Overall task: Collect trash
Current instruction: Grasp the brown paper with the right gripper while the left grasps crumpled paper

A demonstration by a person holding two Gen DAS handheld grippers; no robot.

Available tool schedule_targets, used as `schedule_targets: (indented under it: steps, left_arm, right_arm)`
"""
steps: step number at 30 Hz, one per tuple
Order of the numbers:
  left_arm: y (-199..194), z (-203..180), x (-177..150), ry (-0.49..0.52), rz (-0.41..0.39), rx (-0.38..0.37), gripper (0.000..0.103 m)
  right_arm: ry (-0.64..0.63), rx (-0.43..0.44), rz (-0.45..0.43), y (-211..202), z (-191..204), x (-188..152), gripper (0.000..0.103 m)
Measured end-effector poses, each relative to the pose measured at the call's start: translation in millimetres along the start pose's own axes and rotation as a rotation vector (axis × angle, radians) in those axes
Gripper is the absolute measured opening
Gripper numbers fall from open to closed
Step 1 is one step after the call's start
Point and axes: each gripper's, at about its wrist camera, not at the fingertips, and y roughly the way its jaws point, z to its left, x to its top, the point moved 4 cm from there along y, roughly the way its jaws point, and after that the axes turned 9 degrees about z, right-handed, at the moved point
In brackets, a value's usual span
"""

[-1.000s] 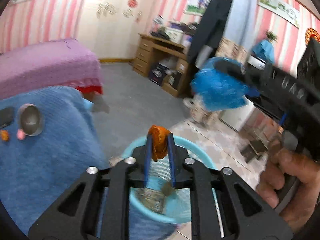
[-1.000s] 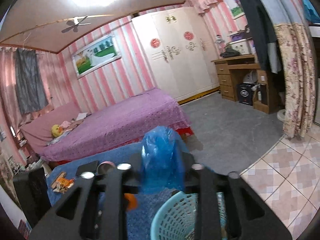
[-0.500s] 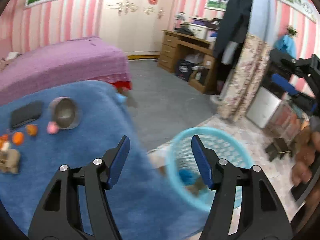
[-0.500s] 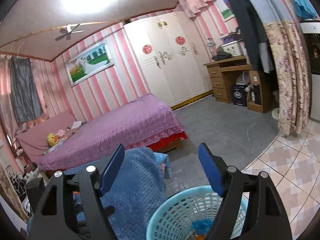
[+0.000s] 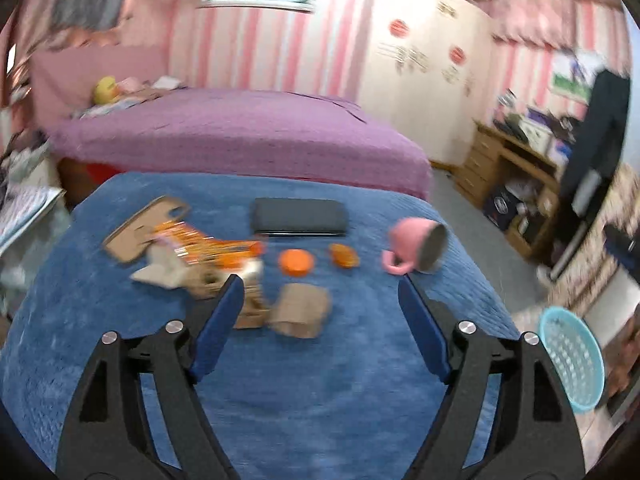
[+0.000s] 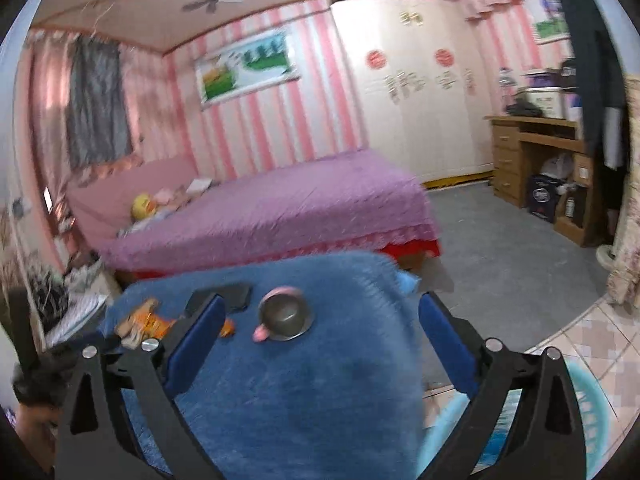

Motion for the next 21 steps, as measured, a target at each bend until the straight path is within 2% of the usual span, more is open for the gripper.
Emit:
schedule_targets:
  steps: [3, 7, 10, 13, 21]
  left_arm:
    - [1, 33, 2, -0.027, -0.006, 0.065, 0.078]
    - [-2, 79, 2, -0.130, 0.002, 0.069, 0.081]
    - [3, 101, 0, -0.157, 0.019, 0.108, 0.081]
    - [7, 118, -5, -0.159, 0.037, 0.127, 0.081]
    - [9, 135, -17, -0.149, 0.071, 0.169, 0.081]
  right_arm:
    - [-0.029, 0.061, 0.060, 35, 42, -13, 0.095]
    - [-0.099, 0.116, 0.118, 74, 103, -28, 0.095]
    - [-0.154, 0.133, 0.160, 99, 138, -40, 0.095]
    - [-0.176, 0.146, 0.198, 120, 164, -51, 0.095]
    - [-0.147, 0.169, 0.282, 163, 189, -67, 0.095]
